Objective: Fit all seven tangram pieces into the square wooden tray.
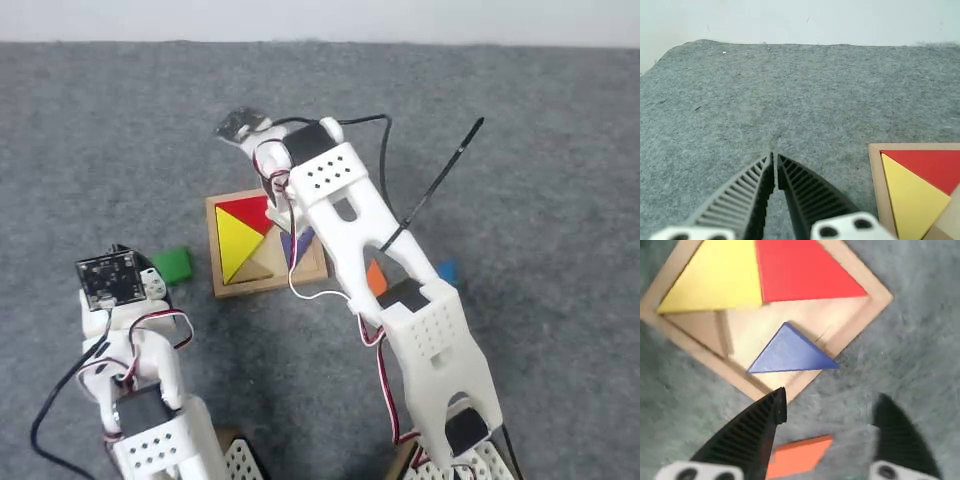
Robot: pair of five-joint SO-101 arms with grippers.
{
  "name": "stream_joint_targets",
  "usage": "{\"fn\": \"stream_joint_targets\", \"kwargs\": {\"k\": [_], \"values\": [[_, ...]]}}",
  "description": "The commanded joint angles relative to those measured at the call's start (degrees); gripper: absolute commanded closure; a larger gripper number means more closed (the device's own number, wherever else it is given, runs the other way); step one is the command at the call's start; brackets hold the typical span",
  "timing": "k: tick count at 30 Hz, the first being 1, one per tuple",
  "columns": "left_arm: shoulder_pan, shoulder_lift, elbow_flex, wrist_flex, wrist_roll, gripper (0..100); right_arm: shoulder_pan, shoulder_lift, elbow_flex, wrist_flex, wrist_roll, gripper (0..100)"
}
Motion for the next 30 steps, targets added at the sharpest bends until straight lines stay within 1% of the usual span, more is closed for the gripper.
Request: {"fn": "stream_joint_targets", "kwargs": {"k": [1,5,7,11,17,19,23,26,28,30], "values": [[-0.26,-1.23,-0.75,0.26,-0.44,99,-0.4,-4.26,0.09,0.4,5.19,54.5],[-0.26,-1.23,-0.75,0.26,-0.44,99,-5.23,0.4,0.18,-0.66,5.01,42.4],[-0.26,-1.23,-0.75,0.26,-0.44,99,-7.52,3.12,0.18,-1.98,2.37,39.2],[-0.26,-1.23,-0.75,0.26,-0.44,99,-9.27,6.37,0.09,-3.65,-3.87,38.7],[-0.26,-1.23,-0.75,0.26,-0.44,99,-6.99,6.29,0.09,-3.65,-9.85,39.6],[-0.26,-1.23,-0.75,0.26,-0.44,99,-5.85,6.73,0.09,-4.62,-11.6,43.9],[-0.26,-1.23,-0.75,0.26,-0.44,99,-3.47,8.31,0.09,-7.34,-15.38,59.6],[-0.26,-1.23,-0.75,0.26,-0.44,99,-2.24,9.63,0.0,-8.75,-20.66,69.8],[-0.26,-1.23,-0.75,0.26,-0.44,99,-1.63,10.51,-1.32,-9.1,-23.03,73.5],[-0.26,-1.23,-0.75,0.26,-0.44,99,-1.27,11.21,-3.34,-8.66,-23.21,73.8]]}}
